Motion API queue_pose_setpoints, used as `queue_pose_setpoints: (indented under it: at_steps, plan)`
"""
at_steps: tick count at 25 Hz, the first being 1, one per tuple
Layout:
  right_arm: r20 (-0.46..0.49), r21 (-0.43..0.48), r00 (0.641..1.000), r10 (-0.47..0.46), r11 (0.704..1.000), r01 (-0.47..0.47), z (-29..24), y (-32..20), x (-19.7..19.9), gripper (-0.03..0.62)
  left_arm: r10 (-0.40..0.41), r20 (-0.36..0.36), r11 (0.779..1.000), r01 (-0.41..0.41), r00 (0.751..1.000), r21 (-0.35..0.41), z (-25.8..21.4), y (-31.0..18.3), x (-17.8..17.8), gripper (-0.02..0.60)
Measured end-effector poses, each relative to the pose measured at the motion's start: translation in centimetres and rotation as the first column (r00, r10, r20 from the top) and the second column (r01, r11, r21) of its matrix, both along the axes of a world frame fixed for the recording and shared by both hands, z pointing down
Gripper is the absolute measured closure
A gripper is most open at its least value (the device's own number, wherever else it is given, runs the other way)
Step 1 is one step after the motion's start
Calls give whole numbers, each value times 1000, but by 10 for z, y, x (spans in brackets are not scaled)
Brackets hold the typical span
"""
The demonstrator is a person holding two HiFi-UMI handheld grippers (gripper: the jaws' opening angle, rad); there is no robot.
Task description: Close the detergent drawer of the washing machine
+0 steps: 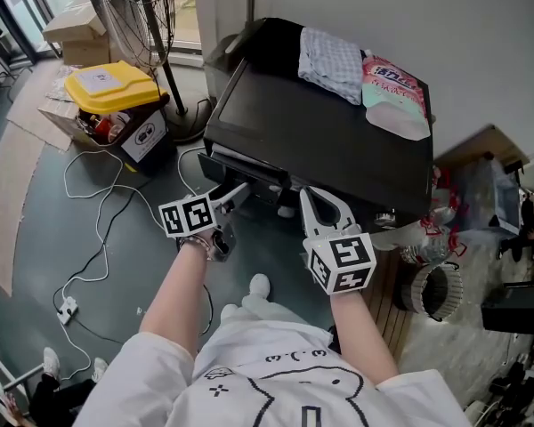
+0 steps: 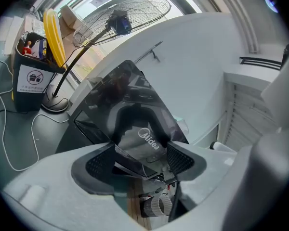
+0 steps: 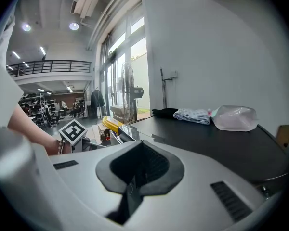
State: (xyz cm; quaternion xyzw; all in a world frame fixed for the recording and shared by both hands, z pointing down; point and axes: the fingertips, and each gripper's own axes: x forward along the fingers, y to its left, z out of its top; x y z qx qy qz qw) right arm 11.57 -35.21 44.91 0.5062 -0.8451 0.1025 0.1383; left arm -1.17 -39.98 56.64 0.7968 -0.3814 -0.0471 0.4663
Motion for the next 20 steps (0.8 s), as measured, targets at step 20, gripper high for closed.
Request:
queue_pose_setpoints:
  at_steps: [20]
  plan:
    - [27,-9,1000,0,1000,0,6,-25,3,595,-18,8,1000,18,1000,1,1,-24,6,249]
